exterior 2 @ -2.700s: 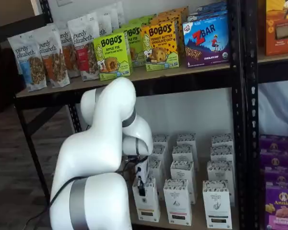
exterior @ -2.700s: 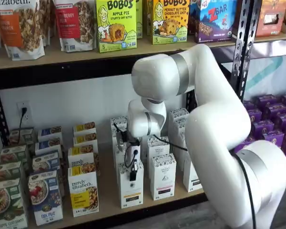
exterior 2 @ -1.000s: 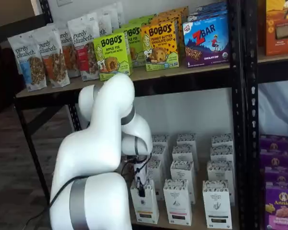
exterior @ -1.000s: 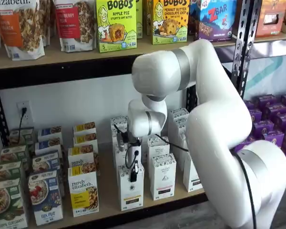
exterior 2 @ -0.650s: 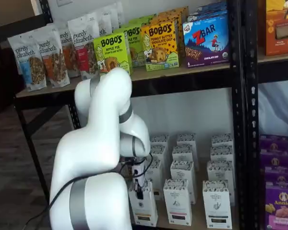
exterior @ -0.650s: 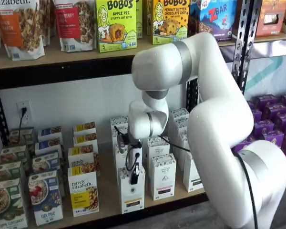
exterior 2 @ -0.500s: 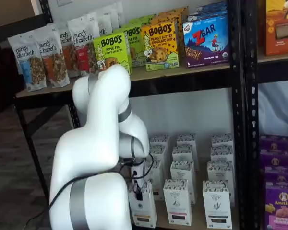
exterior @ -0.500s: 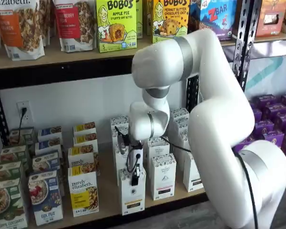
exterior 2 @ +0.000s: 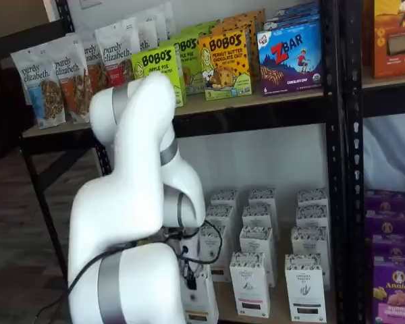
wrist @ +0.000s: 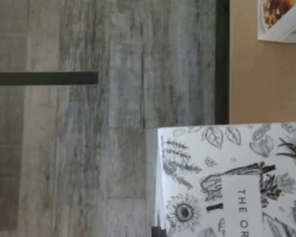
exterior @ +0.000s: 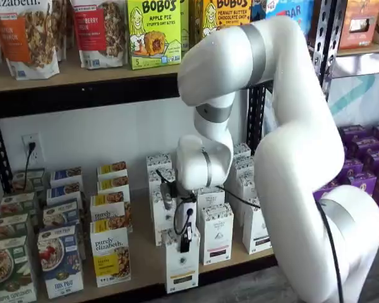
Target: Pick up the white box with a yellow strip in the middle, on the bottom shelf, the fourth box from the left
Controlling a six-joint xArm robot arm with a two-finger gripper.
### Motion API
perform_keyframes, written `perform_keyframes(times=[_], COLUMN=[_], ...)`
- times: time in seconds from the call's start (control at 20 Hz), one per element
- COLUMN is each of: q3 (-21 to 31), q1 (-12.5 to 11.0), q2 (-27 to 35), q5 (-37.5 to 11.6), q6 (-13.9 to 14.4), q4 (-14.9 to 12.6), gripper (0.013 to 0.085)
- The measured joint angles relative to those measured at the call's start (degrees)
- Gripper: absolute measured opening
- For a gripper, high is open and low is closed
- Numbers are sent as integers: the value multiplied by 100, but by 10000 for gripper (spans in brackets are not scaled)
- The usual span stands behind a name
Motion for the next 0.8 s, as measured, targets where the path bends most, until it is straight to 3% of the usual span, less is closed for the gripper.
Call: perform_keyframes(times=[0.15, 0.4, 0.6, 0.8], q3=[346, 1018, 1439, 1765], q1=[32, 121, 149, 179], q2=[-218, -722, -1120, -1548], q5=[-171, -434, -466, -295], q6=[28, -132, 101, 154], q4=[-12, 230, 21, 4], gripper=[490, 490, 490, 490])
